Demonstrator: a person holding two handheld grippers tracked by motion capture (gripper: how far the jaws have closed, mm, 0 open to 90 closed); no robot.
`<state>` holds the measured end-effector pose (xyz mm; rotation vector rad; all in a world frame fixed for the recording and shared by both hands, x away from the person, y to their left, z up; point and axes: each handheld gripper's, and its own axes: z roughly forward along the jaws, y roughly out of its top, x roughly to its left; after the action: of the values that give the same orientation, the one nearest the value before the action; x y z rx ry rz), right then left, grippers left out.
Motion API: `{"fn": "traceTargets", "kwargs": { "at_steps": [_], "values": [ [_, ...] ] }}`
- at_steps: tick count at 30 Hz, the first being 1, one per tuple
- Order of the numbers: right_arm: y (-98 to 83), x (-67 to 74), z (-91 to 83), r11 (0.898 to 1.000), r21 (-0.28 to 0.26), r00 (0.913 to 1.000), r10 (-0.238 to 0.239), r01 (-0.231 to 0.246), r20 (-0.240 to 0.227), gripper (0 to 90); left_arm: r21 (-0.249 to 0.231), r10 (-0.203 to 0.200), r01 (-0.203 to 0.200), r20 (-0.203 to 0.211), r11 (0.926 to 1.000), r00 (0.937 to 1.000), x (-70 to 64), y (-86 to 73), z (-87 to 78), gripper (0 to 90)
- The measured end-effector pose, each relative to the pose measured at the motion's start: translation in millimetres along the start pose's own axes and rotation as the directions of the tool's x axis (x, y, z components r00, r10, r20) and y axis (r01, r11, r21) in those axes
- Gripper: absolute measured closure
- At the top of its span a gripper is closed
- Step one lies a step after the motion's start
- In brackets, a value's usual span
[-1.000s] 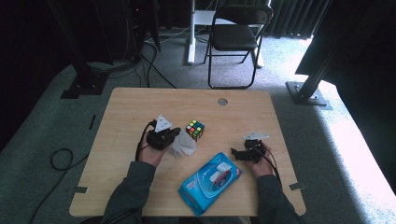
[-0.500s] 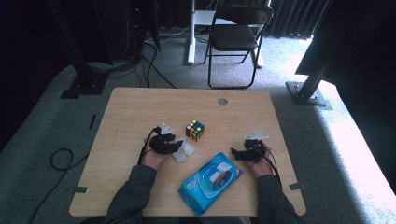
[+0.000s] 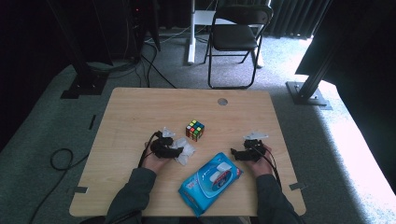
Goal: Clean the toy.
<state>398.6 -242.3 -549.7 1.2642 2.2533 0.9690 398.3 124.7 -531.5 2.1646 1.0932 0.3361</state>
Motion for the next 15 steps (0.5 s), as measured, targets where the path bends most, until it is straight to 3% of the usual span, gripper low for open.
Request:
{"fn": "traceTargets", "kwargs": {
  "at_steps": [9, 15],
  "values": [
    [3.7, 2.2, -1.1, 1.000, 0.012, 1.0000, -0.002, 0.002, -0.002, 23.4, 0.024, 0.027, -0.027, -0.012, 0.9993, 0.9995, -1.6, -0.5, 2.2, 40.8],
    [16.8, 5.9, -8.0, 0.999, -0.035, 0.9989, 0.004, -0.006, -0.047, 26.2, 0.030, 0.047, -0.046, -0.030, 0.9985, 0.9985, -1.9, -0.7, 1.7, 45.0]
  ]
}}
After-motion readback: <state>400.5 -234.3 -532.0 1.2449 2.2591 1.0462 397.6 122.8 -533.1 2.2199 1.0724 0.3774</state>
